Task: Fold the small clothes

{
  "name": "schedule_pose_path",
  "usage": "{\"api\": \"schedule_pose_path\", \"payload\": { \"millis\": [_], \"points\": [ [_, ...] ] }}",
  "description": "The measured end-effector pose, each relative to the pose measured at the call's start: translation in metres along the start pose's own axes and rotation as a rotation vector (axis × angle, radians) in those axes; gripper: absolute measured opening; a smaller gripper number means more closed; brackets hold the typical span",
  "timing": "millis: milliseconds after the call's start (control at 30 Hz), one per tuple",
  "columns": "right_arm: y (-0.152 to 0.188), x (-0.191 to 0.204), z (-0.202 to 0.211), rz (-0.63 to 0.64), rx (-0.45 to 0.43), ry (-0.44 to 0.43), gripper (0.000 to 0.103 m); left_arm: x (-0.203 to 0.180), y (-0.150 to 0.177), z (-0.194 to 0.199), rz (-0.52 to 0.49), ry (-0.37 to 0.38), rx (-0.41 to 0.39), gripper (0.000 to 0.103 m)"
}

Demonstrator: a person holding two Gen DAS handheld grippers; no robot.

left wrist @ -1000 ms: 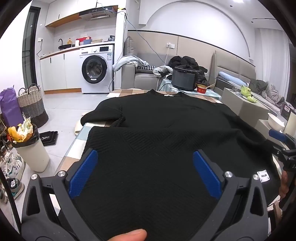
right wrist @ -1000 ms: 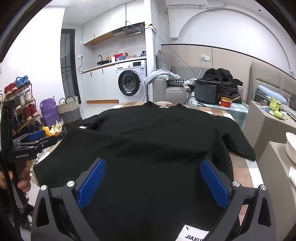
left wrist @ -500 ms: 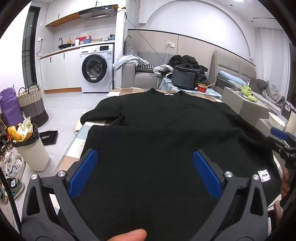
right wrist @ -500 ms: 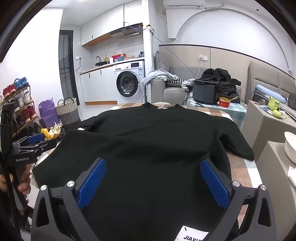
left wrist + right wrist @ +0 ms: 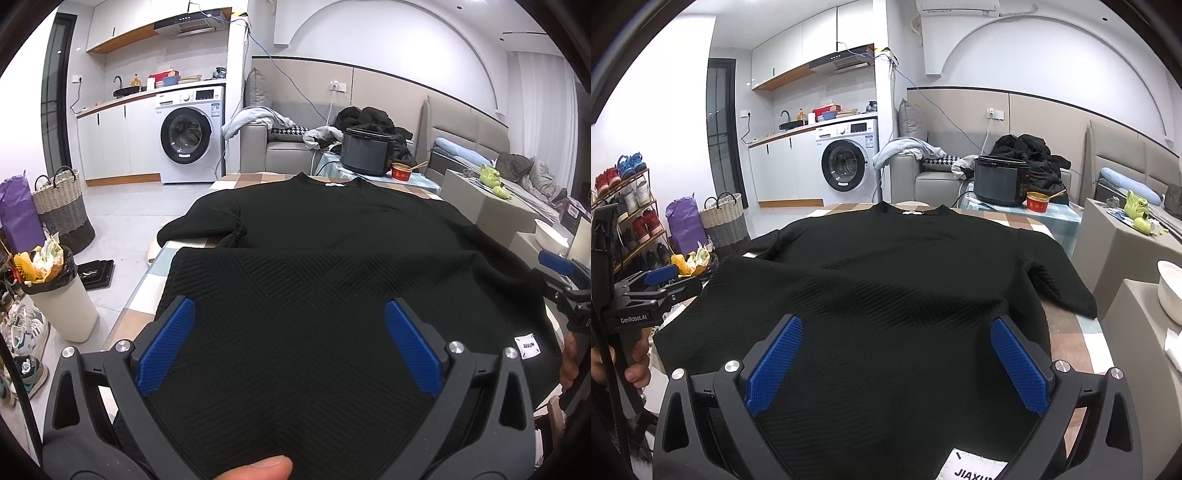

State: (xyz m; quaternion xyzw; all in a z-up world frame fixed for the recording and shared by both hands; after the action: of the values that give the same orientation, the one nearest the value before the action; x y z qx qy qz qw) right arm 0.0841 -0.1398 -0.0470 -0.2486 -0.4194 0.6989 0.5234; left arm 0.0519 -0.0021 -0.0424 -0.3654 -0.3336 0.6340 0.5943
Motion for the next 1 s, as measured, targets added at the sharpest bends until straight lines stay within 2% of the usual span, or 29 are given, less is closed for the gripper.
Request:
{"api": "schedule_pose_path", "payload": {
  "millis": [1000],
  "points": [
    [-0.0003,-0.004,-0.0006,-0.002,-0.01,0.021,0.103,0.0004,-0.0033,0.0013,-0.001,-0.006,0.004,0.102]
  ]
}}
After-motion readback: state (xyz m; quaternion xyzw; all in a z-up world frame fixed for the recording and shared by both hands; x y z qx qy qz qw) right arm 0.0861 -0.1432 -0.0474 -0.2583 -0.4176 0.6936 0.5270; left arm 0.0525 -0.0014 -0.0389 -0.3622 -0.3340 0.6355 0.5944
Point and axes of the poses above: each gripper's, at about its wrist camera, not at the fingertips, and z roughly against the way its jaws point, x to its left, y to its underside, the point moved 6 cm from there along -z, roughly the way its jaws point
